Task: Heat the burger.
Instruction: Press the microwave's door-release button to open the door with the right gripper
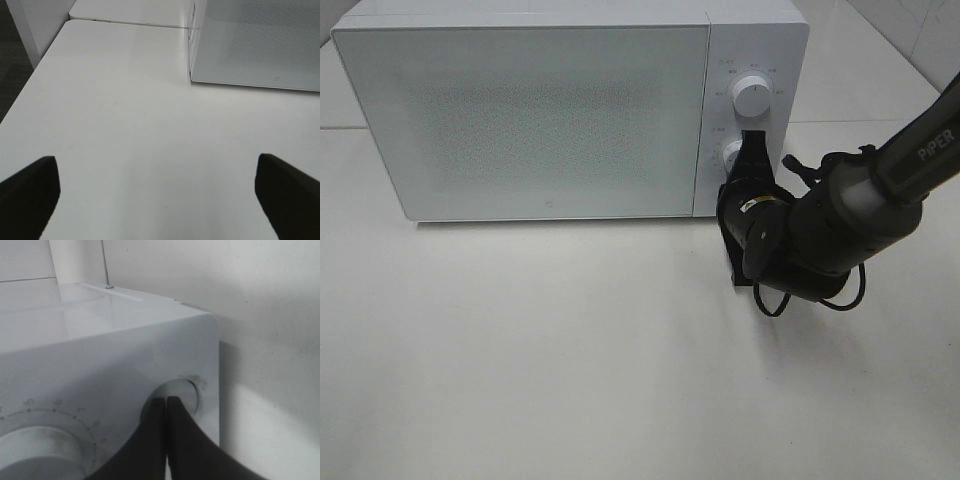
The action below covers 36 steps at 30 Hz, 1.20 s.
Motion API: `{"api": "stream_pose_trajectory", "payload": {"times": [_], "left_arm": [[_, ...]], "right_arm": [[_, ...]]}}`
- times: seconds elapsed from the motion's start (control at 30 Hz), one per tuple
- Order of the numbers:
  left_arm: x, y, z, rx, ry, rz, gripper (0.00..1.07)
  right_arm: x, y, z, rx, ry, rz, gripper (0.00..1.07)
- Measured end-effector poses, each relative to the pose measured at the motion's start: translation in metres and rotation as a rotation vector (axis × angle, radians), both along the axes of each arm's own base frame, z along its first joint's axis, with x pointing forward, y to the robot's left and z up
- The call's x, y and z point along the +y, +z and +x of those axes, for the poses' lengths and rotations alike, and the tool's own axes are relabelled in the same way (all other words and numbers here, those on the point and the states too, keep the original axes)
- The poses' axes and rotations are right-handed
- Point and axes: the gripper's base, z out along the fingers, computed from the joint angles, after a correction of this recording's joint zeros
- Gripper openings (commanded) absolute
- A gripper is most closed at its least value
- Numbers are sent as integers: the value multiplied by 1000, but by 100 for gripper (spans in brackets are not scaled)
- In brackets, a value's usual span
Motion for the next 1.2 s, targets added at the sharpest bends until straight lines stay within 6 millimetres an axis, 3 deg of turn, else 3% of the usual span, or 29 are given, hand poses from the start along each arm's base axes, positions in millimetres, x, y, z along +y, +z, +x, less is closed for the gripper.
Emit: {"api": "stream_pose_trajectory", "payload": {"times": [0.53,1.2], "left_arm": [[0,0,0,0,0,0,98],[0,0,0,0,0,0,98]], "right_arm": [[-2,-9,13,7,18,-16,0],[-7,-4,9,7,48,-19,0]]}}
